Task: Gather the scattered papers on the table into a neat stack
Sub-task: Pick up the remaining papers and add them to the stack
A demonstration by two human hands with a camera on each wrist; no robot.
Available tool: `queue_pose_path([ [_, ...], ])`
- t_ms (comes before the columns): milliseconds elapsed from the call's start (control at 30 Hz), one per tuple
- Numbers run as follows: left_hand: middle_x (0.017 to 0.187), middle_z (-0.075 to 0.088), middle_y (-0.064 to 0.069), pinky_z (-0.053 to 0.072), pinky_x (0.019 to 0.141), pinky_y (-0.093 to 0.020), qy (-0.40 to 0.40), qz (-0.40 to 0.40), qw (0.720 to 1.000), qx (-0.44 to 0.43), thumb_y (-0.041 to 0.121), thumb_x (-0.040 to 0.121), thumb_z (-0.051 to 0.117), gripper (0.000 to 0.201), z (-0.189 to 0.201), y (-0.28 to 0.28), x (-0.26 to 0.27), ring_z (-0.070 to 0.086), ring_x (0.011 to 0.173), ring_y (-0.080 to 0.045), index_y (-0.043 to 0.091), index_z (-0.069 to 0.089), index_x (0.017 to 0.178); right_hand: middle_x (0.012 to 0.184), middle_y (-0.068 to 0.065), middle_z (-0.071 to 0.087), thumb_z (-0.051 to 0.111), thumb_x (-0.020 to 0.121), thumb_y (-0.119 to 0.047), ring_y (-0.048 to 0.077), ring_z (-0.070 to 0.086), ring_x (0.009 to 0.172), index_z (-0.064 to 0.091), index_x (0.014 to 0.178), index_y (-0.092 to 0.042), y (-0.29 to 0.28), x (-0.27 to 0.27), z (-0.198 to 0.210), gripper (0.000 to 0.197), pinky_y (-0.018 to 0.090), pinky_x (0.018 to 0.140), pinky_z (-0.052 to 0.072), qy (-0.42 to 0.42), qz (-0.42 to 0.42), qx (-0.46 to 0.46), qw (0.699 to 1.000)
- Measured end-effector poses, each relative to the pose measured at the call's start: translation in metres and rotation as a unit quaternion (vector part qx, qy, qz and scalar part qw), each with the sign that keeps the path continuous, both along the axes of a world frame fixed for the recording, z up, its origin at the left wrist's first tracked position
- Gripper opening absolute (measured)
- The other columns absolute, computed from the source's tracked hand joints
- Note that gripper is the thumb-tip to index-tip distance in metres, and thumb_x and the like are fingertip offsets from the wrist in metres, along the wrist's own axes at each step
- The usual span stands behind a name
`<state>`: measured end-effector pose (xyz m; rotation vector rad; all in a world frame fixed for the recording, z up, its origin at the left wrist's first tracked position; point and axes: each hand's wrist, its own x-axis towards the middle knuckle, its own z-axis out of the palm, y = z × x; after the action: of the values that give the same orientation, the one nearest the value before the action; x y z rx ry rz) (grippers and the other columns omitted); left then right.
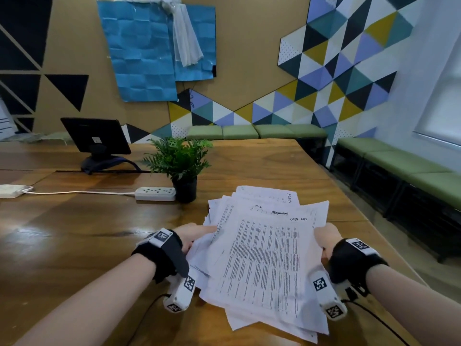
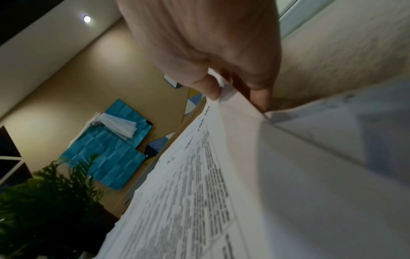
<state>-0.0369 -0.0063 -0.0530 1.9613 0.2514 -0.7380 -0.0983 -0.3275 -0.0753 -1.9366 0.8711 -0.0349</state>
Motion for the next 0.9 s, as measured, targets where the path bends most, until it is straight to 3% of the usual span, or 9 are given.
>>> queue_pose_path([
  [100, 0.14, 0.05, -0.011, 0.042, 0.101, -0.035, -0.079, -0.007, 0.993, 0.089, 0.043, 0.077, 0.073, 0.086, -0.003, -0.014, 0.005, 0.051, 0.128, -0.029, 0.0, 0.037, 0.142, 0.129, 0.028, 0.052, 0.037, 0.093, -0.008, 0.041, 0.053, 0.115, 0.051, 0.123, 0.006, 0.005, -0.001, 0.015, 0.036, 0.038, 0.089, 0.042, 0.005, -0.006, -0.125, 0.992],
  [233, 0.129, 0.06, -0.012, 0.048, 0.099, -0.038, -0.098, -0.011, 0.994, 0.053, 0.021, 0.074, 0.079, 0.063, -0.006, -0.022, 0.015, 0.059, 0.117, -0.03, 0.0, 0.052, 0.127, 0.127, 0.029, 0.055, 0.036, 0.094, -0.004, 0.043, 0.053, 0.118, 0.053, 0.123, 0.01, -0.007, 0.01, 0.016, 0.036, 0.041, 0.097, 0.044, 0.001, -0.012, -0.077, 0.997],
  [333, 0.127, 0.064, -0.014, 0.046, 0.104, -0.042, -0.102, -0.038, 0.994, 0.012, 0.011, 0.077, 0.074, 0.048, -0.009, -0.022, 0.022, 0.061, 0.116, -0.031, 0.0, 0.06, 0.122, 0.091, 0.029, 0.059, 0.033, 0.093, 0.0, 0.037, 0.062, 0.076, 0.058, 0.104, 0.014, -0.02, 0.028, 0.005, 0.03, 0.046, 0.079, 0.055, 0.006, 0.01, 0.076, 0.997],
  [367, 0.127, 0.064, -0.015, 0.045, 0.104, -0.041, -0.104, -0.049, 0.993, 0.002, 0.007, 0.08, 0.07, 0.043, -0.01, -0.023, 0.022, 0.061, 0.115, -0.03, -0.001, 0.062, 0.121, 0.072, 0.021, 0.057, 0.032, 0.093, 0.001, 0.029, 0.06, 0.055, 0.057, 0.085, 0.006, -0.015, 0.03, 0.009, 0.026, 0.039, 0.063, 0.054, 0.01, 0.012, 0.089, 0.996],
  [433, 0.126, 0.065, -0.016, 0.045, 0.101, -0.038, -0.106, -0.061, 0.992, -0.003, 0.004, 0.083, 0.066, 0.039, -0.009, -0.023, 0.022, 0.061, 0.11, -0.027, -0.001, 0.062, 0.122, 0.048, 0.005, 0.059, 0.033, 0.088, 0.003, 0.013, 0.061, 0.04, 0.045, 0.067, -0.011, 0.002, 0.034, 0.02, 0.028, 0.03, 0.059, 0.051, 0.027, 0.038, 0.093, 0.995],
  [533, 0.127, 0.064, -0.016, 0.045, 0.104, -0.041, -0.087, -0.067, 0.994, -0.025, 0.001, 0.083, 0.065, 0.042, -0.008, -0.021, 0.021, 0.061, 0.116, -0.03, 0.0, 0.06, 0.125, 0.074, 0.005, 0.057, 0.032, 0.087, 0.0, 0.017, 0.062, 0.072, 0.043, 0.067, -0.012, 0.023, 0.038, 0.035, 0.026, 0.016, 0.055, 0.047, 0.065, 0.092, 0.006, 0.994],
  [633, 0.127, 0.064, -0.016, 0.044, 0.106, -0.045, -0.078, -0.055, 0.995, -0.036, -0.002, 0.079, 0.065, 0.045, -0.013, -0.019, 0.027, 0.061, 0.117, -0.032, 0.0, 0.062, 0.123, 0.132, 0.019, 0.049, 0.026, 0.099, -0.024, 0.033, 0.05, 0.119, 0.049, 0.126, -0.002, 0.029, 0.032, 0.043, 0.041, 0.033, 0.098, 0.044, 0.073, 0.093, -0.146, 0.982],
  [700, 0.126, 0.065, -0.015, 0.044, 0.106, -0.044, -0.078, -0.04, 0.995, -0.041, -0.004, 0.079, 0.063, 0.042, -0.012, -0.02, 0.027, 0.061, 0.117, -0.032, -0.001, 0.061, 0.121, 0.146, 0.021, 0.041, 0.022, 0.1, -0.025, 0.035, 0.041, 0.133, 0.041, 0.138, -0.004, 0.019, 0.027, 0.041, 0.048, 0.037, 0.109, 0.031, 0.096, 0.101, -0.169, 0.976],
  [900, 0.114, 0.062, -0.01, 0.046, 0.094, -0.034, -0.076, -0.059, 0.994, -0.05, 0.001, 0.081, 0.06, 0.034, -0.004, -0.035, 0.016, 0.058, 0.11, -0.03, 0.002, 0.058, 0.115, 0.152, 0.03, 0.029, 0.031, 0.098, -0.002, 0.042, 0.03, 0.14, 0.028, 0.144, 0.01, 0.031, 0.001, 0.045, 0.048, 0.028, 0.07, 0.04, 0.058, 0.132, 0.057, 0.988],
])
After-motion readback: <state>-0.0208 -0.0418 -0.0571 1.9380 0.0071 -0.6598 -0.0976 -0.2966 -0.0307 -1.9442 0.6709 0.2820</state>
